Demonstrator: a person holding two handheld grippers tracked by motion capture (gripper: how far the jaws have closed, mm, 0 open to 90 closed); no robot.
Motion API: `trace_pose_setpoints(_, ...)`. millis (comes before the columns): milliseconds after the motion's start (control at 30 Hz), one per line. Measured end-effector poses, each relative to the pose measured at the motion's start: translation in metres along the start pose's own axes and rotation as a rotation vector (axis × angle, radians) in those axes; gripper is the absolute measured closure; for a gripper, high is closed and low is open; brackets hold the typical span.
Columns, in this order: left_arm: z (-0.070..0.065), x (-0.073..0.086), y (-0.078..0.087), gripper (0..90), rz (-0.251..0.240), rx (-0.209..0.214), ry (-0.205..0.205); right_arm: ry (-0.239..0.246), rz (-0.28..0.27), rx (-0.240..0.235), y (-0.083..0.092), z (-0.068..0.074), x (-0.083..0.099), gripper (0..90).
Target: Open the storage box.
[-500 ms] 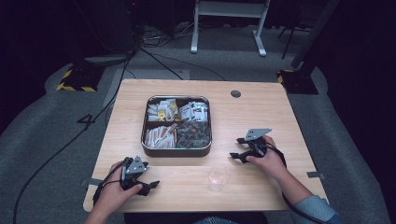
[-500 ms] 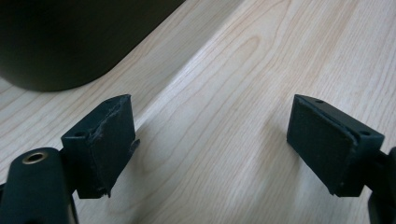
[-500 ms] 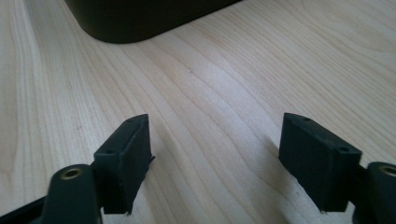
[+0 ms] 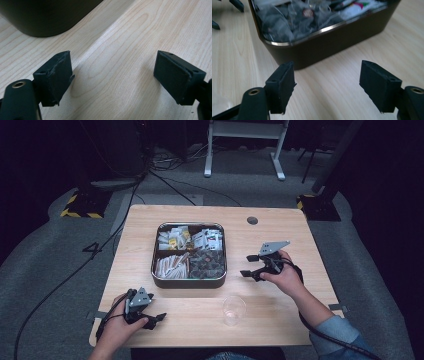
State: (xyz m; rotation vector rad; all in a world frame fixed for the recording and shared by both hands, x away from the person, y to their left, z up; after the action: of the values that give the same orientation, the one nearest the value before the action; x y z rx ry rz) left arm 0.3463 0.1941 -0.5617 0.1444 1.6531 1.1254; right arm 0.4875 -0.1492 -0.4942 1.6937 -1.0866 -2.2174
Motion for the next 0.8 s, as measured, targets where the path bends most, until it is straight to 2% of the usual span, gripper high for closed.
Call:
trace_pose_setpoints(67,0.000,0.000,0.000,15.8,0.000,0.001,0.001,0.022,-0.016,-0.023,-0.001,0.003,-0.021,29.2)
trace_pose_setpoints(133,0.000,0.000,0.000,15.8,0.000,0.000,0.000,0.027,-0.018,-0.031,-0.002,0.003,-0.026,29.5)
trace_pose_setpoints(200,0.000,0.000,0.000,15.8,0.000,0.000,0.001,0.058,-0.011,-0.050,-0.010,0.006,-0.044,30.1)
trace_pose_setpoints(233,0.000,0.000,0.000,15.8,0.000,-0.001,0.002,0.058,-0.011,-0.050,-0.010,0.006,-0.044,30.1)
trace_pose_setpoints(267,0.000,0.000,0.000,15.8,-0.001,-0.001,0.002,0.073,-0.008,-0.061,-0.016,0.007,-0.054,30.4)
trace_pose_setpoints(333,0.000,0.000,0.000,15.8,-0.001,-0.001,0.002,0.076,-0.009,-0.066,-0.018,0.007,-0.058,30.4)
trace_pose_setpoints(433,0.000,0.000,0.000,15.8,-0.001,-0.002,0.002,0.087,-0.017,-0.088,-0.027,0.010,-0.074,30.7)
trace_pose_setpoints(467,0.000,0.000,0.000,15.8,0.000,-0.002,0.003,0.090,-0.028,-0.111,-0.032,0.013,-0.084,31.3)
trace_pose_setpoints(633,0.000,0.000,0.000,15.8,0.000,0.000,0.004,0.112,-0.017,-0.133,-0.047,0.017,-0.097,32.0)
trace_pose_setpoints(800,0.000,0.000,0.000,15.8,0.000,0.000,0.006,0.100,0.001,-0.148,-0.069,0.018,-0.106,32.8)
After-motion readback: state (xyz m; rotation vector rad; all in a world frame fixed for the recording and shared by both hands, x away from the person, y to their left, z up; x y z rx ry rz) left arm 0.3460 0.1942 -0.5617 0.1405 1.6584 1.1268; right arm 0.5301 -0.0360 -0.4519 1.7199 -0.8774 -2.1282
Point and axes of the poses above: each handheld gripper's, and its own axes: y roughly backward along the jaws, x roughly out of its underside, z roughly to its left, the point moved 8 cm from there along -y, roughly forward along the jaws, and after that the axes turned 4 degrees about -y, right-handed, at the moved point
